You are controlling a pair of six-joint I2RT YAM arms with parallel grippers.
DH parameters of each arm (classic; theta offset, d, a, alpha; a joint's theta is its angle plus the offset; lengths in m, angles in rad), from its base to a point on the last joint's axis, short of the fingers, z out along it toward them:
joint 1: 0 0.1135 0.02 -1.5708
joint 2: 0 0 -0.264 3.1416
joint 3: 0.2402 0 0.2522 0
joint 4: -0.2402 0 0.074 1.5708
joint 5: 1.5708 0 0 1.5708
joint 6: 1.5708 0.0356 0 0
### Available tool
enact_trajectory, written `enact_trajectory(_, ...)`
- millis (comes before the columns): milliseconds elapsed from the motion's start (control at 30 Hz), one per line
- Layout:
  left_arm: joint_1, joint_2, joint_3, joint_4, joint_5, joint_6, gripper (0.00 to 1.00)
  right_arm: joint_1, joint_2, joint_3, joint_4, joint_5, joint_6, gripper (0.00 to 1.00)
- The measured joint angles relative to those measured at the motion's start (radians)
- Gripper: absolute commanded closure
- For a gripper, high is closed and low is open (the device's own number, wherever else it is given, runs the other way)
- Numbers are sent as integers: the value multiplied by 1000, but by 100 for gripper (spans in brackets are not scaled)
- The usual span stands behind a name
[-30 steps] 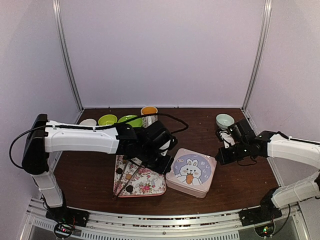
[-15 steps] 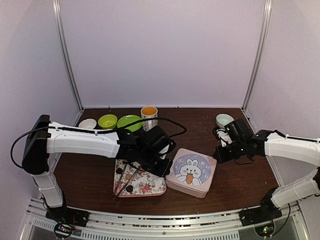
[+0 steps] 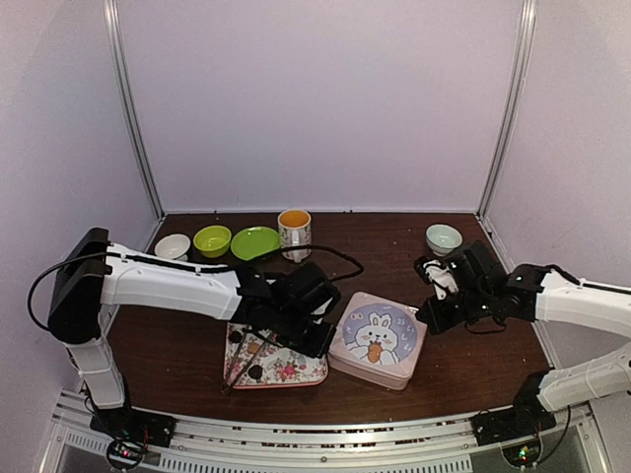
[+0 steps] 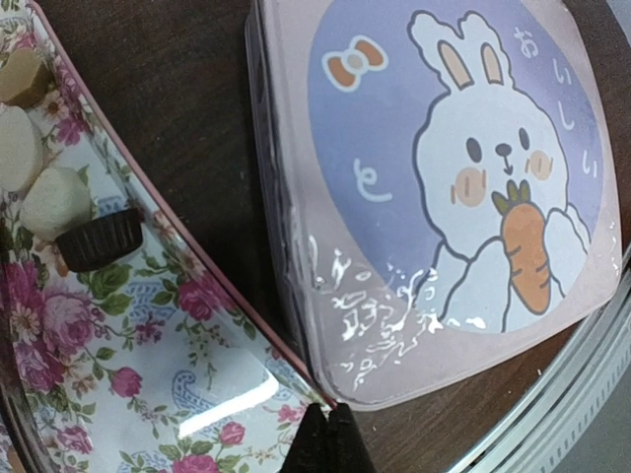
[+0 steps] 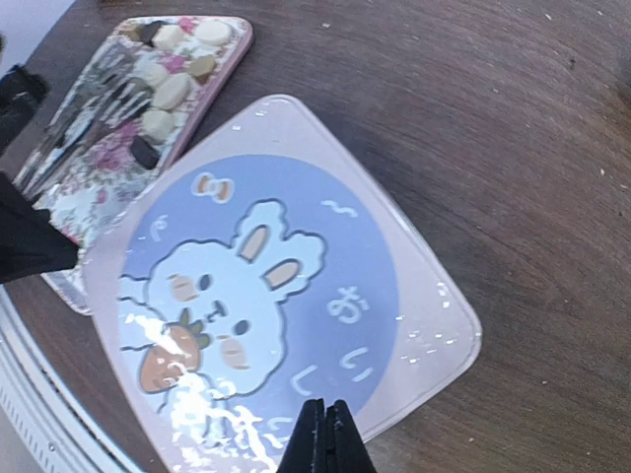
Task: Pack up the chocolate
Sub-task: Press the box lid onto the packing box.
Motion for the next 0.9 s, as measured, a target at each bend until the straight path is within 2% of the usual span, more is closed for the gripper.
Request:
enact_trajectory(233, 0, -6, 48, -16, -17, 15, 100, 125, -103, -42, -3, -40, 51, 100)
enact_trajectory(500, 0, 67, 58, 71, 19, 17, 100, 254, -122, -131, 5, -63, 132, 100)
enact_trajectory(667, -1, 67, 58, 68, 20, 18, 100, 293, -124, -209, 47, -96, 185, 100)
enact_trajectory(900, 10, 66, 129, -14, 5, 47, 100, 307, -119, -196, 40, -86, 208, 100)
